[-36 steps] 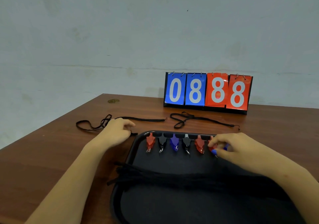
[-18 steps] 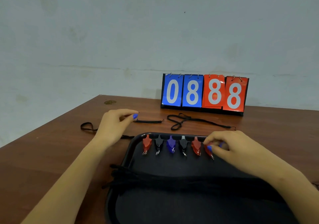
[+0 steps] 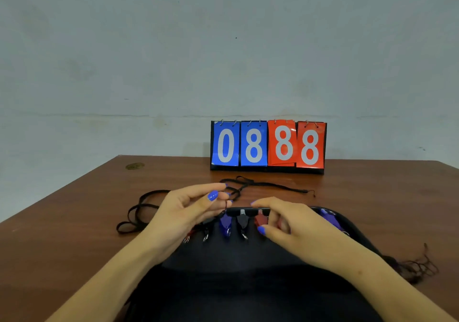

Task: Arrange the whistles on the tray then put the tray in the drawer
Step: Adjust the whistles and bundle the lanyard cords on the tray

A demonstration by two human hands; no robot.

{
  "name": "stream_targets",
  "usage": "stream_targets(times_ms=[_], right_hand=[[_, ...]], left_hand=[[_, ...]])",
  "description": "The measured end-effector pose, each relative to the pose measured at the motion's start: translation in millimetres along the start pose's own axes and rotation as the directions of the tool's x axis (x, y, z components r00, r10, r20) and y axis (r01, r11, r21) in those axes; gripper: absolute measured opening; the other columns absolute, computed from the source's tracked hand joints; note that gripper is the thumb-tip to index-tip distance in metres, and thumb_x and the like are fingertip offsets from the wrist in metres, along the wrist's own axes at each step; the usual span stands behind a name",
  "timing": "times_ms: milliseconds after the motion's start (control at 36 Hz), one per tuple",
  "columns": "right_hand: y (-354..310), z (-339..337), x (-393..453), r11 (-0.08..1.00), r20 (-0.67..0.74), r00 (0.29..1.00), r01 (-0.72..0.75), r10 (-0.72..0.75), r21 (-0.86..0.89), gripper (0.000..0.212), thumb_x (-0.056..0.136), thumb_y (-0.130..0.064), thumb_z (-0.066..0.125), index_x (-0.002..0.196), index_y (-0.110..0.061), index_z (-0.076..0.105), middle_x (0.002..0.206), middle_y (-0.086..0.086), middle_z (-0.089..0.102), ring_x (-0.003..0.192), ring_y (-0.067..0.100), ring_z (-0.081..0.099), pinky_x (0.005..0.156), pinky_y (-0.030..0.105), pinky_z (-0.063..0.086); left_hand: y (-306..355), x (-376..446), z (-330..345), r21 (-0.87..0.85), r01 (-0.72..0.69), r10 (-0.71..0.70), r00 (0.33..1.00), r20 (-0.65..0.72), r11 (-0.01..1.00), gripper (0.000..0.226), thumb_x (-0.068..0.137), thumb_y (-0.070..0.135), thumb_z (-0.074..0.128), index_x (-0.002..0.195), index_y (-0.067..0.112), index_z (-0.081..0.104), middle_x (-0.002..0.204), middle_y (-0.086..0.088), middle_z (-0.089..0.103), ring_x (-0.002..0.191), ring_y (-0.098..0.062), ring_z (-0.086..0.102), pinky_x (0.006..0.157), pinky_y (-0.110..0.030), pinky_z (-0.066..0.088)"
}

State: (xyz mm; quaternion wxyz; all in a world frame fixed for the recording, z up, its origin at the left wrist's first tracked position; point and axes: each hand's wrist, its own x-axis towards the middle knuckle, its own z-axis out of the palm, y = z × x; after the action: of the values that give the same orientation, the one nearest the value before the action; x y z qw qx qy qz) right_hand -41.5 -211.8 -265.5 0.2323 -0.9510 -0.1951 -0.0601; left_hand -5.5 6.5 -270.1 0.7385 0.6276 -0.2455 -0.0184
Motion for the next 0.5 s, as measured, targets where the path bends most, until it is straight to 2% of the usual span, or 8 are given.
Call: stream_targets(times_ms=[111, 194, 278, 333, 389, 472, 500], right_hand=[[-2, 5, 0, 1.0, 0.0, 1.0, 0.027, -0.027, 0.01, 0.043, 0.091, -0.038, 0.053, 0.132, -0.041, 0.04, 0.083, -0.003, 0.06, 0.068, 0.002, 0.052, 0.063, 0.017, 0.046], [-3, 6, 0, 0.999, 0.002, 0.999, 0.04, -0.04, 0.029, 0.036, 0.089, -0.045, 0.052, 0.124, -0.039, 0.05, 0.085, -0.003, 0.062, 0.072, 0.008, 0.055, 0.069, 0.027, 0.05], [-4, 7, 0, 0.998, 0.034, 0.998, 0.045, -0.046, 0.037, 0.027, 0.088, -0.045, 0.051, 0.106, -0.029, 0.064, 0.087, -0.001, 0.065, 0.075, 0.013, 0.058, 0.073, 0.034, 0.052], [-6, 6, -1, 0.998, 0.029, 0.999, 0.04, -0.042, 0.04, 0.034, 0.085, -0.049, 0.049, 0.098, -0.025, 0.067, 0.086, 0.0, 0.066, 0.076, 0.013, 0.058, 0.073, 0.036, 0.051], [-8, 6, -1, 0.998, 0.011, 0.999, 0.05, -0.05, 0.032, 0.041, 0.08, -0.055, 0.045, 0.094, -0.024, 0.068, 0.085, 0.0, 0.064, 0.076, 0.012, 0.057, 0.074, 0.035, 0.05], [-8, 5, 0, 0.996, -0.028, 0.998, 0.066, -0.065, 0.063, 0.013, 0.085, -0.043, 0.053, 0.073, -0.044, 0.059, 0.081, -0.002, 0.06, 0.076, 0.012, 0.054, 0.074, 0.033, 0.049], [-8, 5, 0, 0.994, -0.049, 0.996, 0.081, -0.077, 0.079, 0.017, 0.086, -0.039, 0.056, 0.071, -0.048, 0.055, 0.08, -0.004, 0.058, 0.076, 0.011, 0.054, 0.075, 0.033, 0.049]], left_hand=[[-2, -5, 7, 0.012, 0.123, -0.124, 0.981, 0.15, 0.992, 0.059, 0.05, 0.048, 0.084, 0.101, 0.021, 0.074, 0.105, -0.011, 0.072, 0.101, -0.025, 0.068, 0.079, -0.022, 0.055], [-3, -9, 14, 0.012, 0.197, -0.194, 0.952, 0.238, 0.98, 0.057, 0.052, 0.04, 0.085, 0.104, 0.019, 0.073, 0.108, -0.01, 0.071, 0.101, -0.023, 0.068, 0.077, -0.021, 0.055], [-3, -10, 18, 0.094, 0.211, -0.229, 0.93, 0.287, 0.973, 0.043, 0.065, 0.024, 0.08, 0.107, 0.022, 0.071, 0.111, -0.006, 0.071, 0.105, -0.02, 0.066, 0.079, -0.02, 0.054], [-4, -10, 18, 0.134, 0.205, -0.236, 0.926, 0.295, 0.97, 0.037, 0.072, 0.014, 0.072, 0.108, 0.024, 0.07, 0.111, -0.005, 0.07, 0.105, -0.019, 0.066, 0.08, -0.02, 0.053], [-3, -11, 17, 0.136, 0.204, -0.237, 0.919, 0.315, 0.97, 0.036, 0.075, 0.014, 0.071, 0.109, 0.025, 0.069, 0.112, -0.004, 0.07, 0.104, -0.017, 0.066, 0.081, -0.02, 0.053], [-3, -12, 18, 0.103, 0.186, -0.21, 0.922, 0.326, 0.977, 0.04, 0.074, 0.011, 0.073, 0.111, 0.024, 0.068, 0.114, -0.005, 0.069, 0.103, -0.021, 0.067, 0.082, -0.023, 0.055], [-3, -12, 19, 0.084, 0.174, -0.191, 0.934, 0.301, 0.981, 0.037, 0.075, 0.008, 0.073, 0.109, 0.024, 0.069, 0.112, -0.005, 0.07, 0.101, -0.023, 0.067, 0.08, -0.024, 0.056]])
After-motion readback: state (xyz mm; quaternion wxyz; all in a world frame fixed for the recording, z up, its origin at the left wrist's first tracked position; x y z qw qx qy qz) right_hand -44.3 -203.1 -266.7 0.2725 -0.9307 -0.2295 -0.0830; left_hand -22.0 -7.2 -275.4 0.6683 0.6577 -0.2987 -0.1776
